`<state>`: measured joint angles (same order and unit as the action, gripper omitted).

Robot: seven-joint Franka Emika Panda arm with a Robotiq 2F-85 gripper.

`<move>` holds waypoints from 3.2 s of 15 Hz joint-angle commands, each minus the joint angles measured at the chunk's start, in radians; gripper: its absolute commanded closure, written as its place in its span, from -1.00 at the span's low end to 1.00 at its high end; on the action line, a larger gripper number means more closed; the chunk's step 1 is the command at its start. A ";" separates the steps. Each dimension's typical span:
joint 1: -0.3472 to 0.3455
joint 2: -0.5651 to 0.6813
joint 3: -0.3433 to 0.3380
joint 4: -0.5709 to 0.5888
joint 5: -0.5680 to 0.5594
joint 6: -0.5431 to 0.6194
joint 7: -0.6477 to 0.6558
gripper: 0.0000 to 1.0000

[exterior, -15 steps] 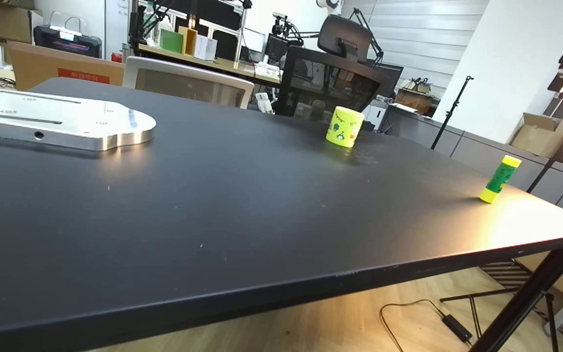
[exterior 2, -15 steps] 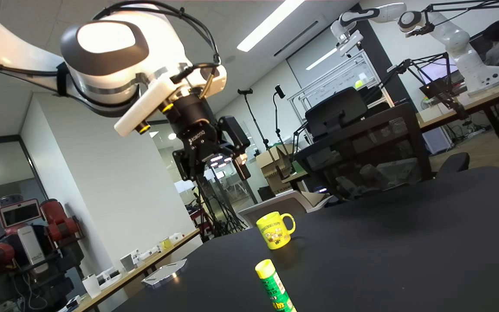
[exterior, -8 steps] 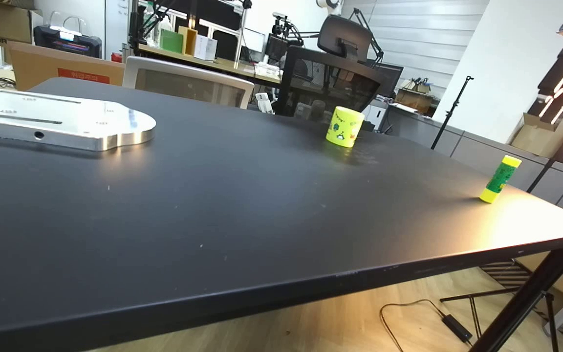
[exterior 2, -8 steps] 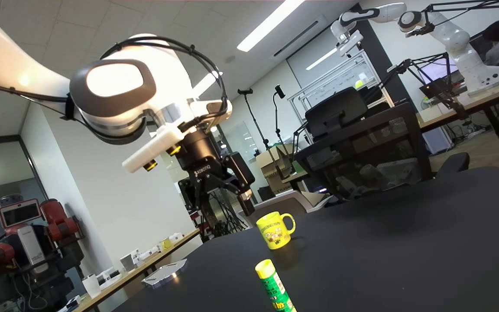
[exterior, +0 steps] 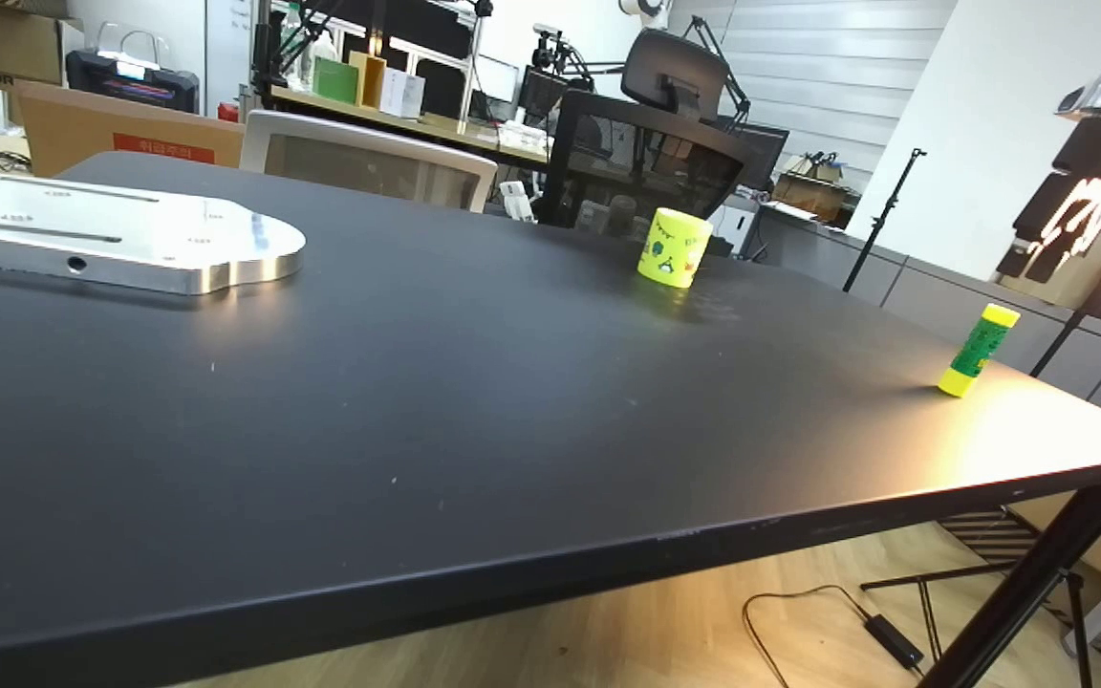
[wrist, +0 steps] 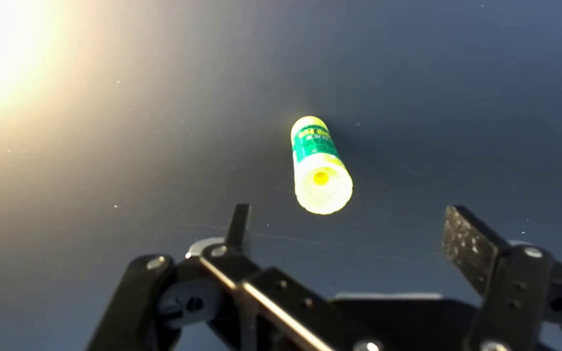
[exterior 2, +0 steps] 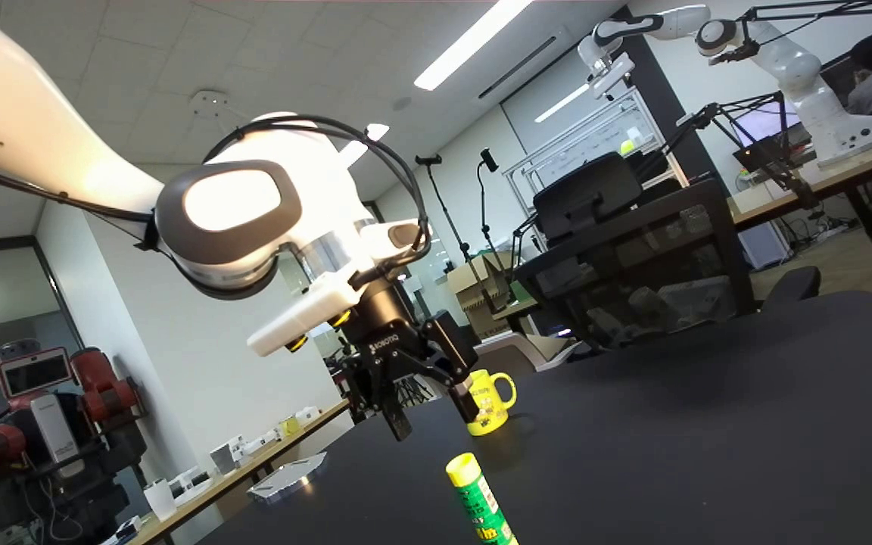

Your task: Put the stick of glue in the mug

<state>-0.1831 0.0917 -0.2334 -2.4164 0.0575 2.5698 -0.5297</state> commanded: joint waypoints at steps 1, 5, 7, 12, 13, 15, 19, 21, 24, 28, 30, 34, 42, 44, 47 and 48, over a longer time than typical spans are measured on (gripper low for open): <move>-0.027 0.042 0.022 -0.001 -0.006 0.040 0.020 -1.00; -0.042 0.074 0.031 -0.004 -0.013 0.055 0.023 -1.00; -0.048 0.087 0.034 -0.005 -0.019 0.065 0.027 -1.00; -0.059 0.104 0.047 -0.005 -0.012 0.051 0.012 -0.46; -0.060 0.105 0.050 -0.005 -0.012 0.049 0.013 -0.34; -0.062 0.106 0.055 -0.005 -0.012 0.041 0.014 -0.02; -0.067 0.108 0.058 0.001 -0.011 0.016 0.016 0.50; -0.069 0.106 0.057 0.001 -0.013 0.011 0.016 0.79; -0.070 0.103 0.055 0.001 -0.018 0.014 0.017 1.00; -0.070 0.102 0.055 0.004 -0.022 -0.006 0.018 0.46; -0.068 0.104 0.053 0.006 -0.031 -0.020 0.022 0.22; -0.067 0.109 0.053 0.010 -0.042 -0.029 0.023 -0.35; -0.066 0.111 0.058 -0.009 -0.050 0.079 0.013 -1.00; -0.067 0.109 0.060 -0.015 -0.062 0.116 0.012 -1.00; -0.070 0.112 0.067 -0.016 -0.057 0.122 0.003 -0.48; -0.072 0.112 0.070 -0.017 -0.053 0.123 0.001 -0.37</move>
<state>-0.2362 0.2004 -0.1806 -2.4251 0.0151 2.6719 -0.5308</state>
